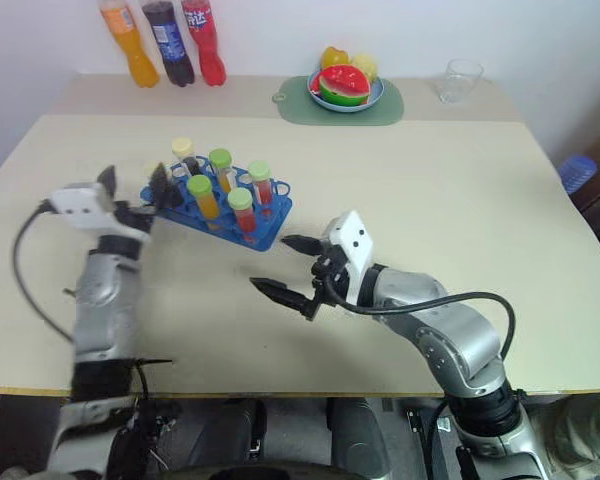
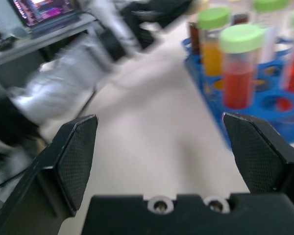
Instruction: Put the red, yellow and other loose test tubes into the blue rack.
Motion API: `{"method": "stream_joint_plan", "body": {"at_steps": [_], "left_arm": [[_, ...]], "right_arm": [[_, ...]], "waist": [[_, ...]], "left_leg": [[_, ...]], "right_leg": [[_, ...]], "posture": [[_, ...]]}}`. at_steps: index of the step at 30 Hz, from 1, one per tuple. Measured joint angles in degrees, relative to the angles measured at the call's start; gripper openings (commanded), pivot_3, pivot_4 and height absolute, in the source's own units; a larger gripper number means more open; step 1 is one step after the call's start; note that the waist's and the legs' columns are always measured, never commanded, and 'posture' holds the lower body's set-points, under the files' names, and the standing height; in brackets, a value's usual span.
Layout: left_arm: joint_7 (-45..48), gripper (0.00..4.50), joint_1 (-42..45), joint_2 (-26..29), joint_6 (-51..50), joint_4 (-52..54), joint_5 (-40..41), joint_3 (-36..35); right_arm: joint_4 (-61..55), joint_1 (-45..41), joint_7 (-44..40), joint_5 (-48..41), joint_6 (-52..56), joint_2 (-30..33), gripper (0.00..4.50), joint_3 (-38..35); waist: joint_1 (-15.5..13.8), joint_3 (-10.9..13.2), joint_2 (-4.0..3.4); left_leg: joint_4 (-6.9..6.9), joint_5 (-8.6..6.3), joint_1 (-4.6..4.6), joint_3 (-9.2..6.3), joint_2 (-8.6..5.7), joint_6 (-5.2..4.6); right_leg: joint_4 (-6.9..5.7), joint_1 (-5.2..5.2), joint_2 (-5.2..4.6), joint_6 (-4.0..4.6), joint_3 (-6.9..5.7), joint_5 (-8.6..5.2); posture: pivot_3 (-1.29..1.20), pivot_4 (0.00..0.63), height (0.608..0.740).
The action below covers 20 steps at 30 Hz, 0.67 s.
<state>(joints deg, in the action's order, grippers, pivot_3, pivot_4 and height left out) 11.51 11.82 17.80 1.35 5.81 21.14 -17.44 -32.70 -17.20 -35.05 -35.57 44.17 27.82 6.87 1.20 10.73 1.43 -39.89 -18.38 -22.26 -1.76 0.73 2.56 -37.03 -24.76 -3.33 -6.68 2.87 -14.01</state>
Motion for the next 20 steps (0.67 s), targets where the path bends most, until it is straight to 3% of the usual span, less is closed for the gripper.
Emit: {"method": "stream_joint_plan", "body": {"at_steps": [4,9,13,20], "left_arm": [[9.4,4.48,-13.9,12.3,-10.7,9.0,7.1,-5.9],[18.9,4.48,-25.5,19.8,-18.0,14.5,12.4,-10.7],[24.0,4.48,-32.3,21.9,-21.7,17.5,14.7,-12.6],[25.6,4.48,-32.9,22.0,-23.4,19.1,15.6,-14.0]], "right_arm": [[6.2,-0.6,-6.7,1.2,-3.6,8.9,4.50,-5.6],[15.1,-1.8,-11.2,5.4,-10.0,14.4,4.50,-8.7],[24.8,-2.5,-14.1,9.1,-16.1,17.3,4.50,-11.5],[29.9,-3.1,-16.4,11.0,-20.0,17.4,4.50,-12.2]], "waist": [[-0.2,0.1,-0.10],[-0.5,0.1,-0.13],[-0.3,0.1,-0.15],[-0.2,0.1,-0.17]], "left_leg": [[0.00,-0.03,0.04,0.06,-0.01,-0.06],[0.03,-0.05,0.11,0.07,0.04,-0.09],[0.04,-0.07,0.12,0.11,0.07,-0.11],[0.05,-0.07,0.16,0.12,0.11,-0.12]], "right_leg": [[0.09,0.08,-0.03,0.01,0.00,-0.02],[0.19,0.18,0.00,0.12,-0.03,-0.08],[0.23,0.19,0.02,0.13,-0.02,-0.09],[0.20,0.19,0.06,0.06,0.00,-0.05]], "posture": [[0.00,0.150,0.734],[0.00,0.150,0.734],[0.00,0.150,0.734],[0.00,0.150,0.734]]}}
